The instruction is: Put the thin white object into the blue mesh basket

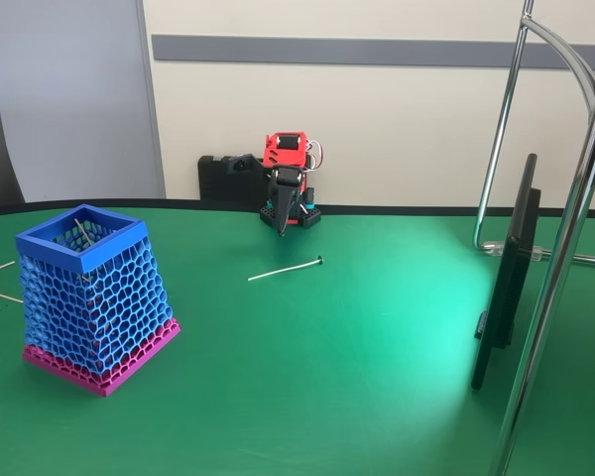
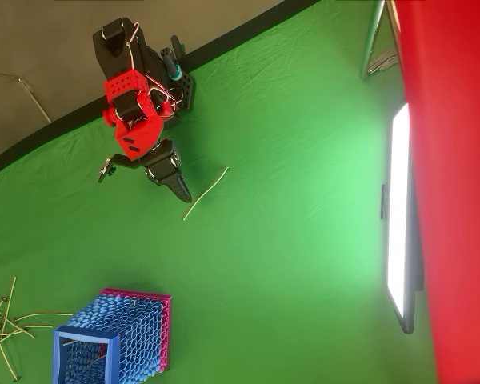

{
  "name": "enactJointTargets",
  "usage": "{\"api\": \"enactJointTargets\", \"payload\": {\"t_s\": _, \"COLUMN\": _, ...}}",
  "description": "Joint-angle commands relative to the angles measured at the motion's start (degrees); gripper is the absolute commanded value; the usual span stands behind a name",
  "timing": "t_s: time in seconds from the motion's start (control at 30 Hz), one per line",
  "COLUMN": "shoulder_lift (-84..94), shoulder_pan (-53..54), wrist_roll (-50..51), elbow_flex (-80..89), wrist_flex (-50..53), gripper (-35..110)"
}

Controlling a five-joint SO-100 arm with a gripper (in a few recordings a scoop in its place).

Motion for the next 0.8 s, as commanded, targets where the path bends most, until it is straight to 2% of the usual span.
{"api": "enactJointTargets", "payload": {"t_s": 0.0, "shoulder_lift": 0.44, "shoulder_pan": -0.62, "wrist_roll": -0.79, "elbow_flex": 0.44, "wrist_flex": 0.18, "gripper": 1}}
{"api": "enactJointTargets", "payload": {"t_s": 0.77, "shoulder_lift": 0.44, "shoulder_pan": -0.97, "wrist_roll": -1.32, "elbow_flex": 0.44, "wrist_flex": 0.18, "gripper": 1}}
